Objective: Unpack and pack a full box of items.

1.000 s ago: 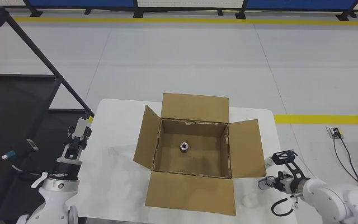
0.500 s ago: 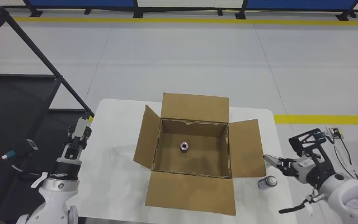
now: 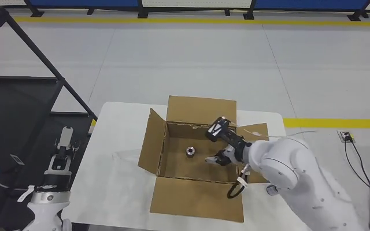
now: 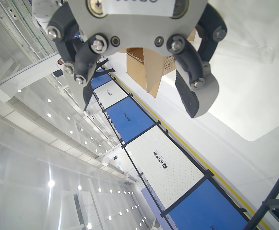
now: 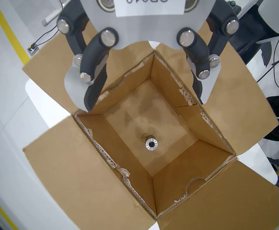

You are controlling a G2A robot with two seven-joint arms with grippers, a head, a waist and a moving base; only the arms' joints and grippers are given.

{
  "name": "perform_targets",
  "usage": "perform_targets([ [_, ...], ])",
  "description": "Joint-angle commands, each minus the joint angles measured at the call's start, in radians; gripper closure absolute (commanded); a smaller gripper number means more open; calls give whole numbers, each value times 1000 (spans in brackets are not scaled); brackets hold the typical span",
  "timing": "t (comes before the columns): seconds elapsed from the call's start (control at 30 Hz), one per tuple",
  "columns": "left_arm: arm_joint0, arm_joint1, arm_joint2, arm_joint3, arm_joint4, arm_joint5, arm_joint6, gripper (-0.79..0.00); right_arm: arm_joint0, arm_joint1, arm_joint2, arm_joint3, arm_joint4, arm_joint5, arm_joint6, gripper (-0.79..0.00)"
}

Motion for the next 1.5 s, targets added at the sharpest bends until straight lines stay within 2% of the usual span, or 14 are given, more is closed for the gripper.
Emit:
perform_targets([
  [0.0,0,0,1,0,0,0,0,-785,95,-33,-101,126,39,11,-33,-785],
  [0.13,0,0,1,0,0,0,0,-785,203,-94,-211,311,149,5,-92,-785],
  [0.17,0,0,1,0,0,0,0,-785,212,-98,-218,322,155,4,-93,-785],
  [0.53,0,0,1,0,0,0,0,-785,212,-98,-218,322,155,4,-93,-785],
  [0.67,0,0,1,0,0,0,0,-785,209,-114,-238,380,166,1,-155,-785],
  [0.77,0,0,1,0,0,0,0,-785,257,-155,-314,483,187,-32,-165,-785],
  [0.93,0,0,1,0,0,0,0,-785,346,-254,-456,693,174,-29,-210,-785],
  [1.2,0,0,1,0,0,0,0,-785,396,-411,-574,1027,205,-71,-329,-785],
  [1.23,0,0,1,0,0,0,0,-785,399,-427,-581,1060,207,-76,-337,-733],
  [1.33,0,0,1,0,0,0,0,-785,411,-469,-592,1140,218,-96,-355,-397],
  [1.47,0,0,1,0,0,0,0,-785,422,-510,-599,1223,218,-118,-380,-323],
])
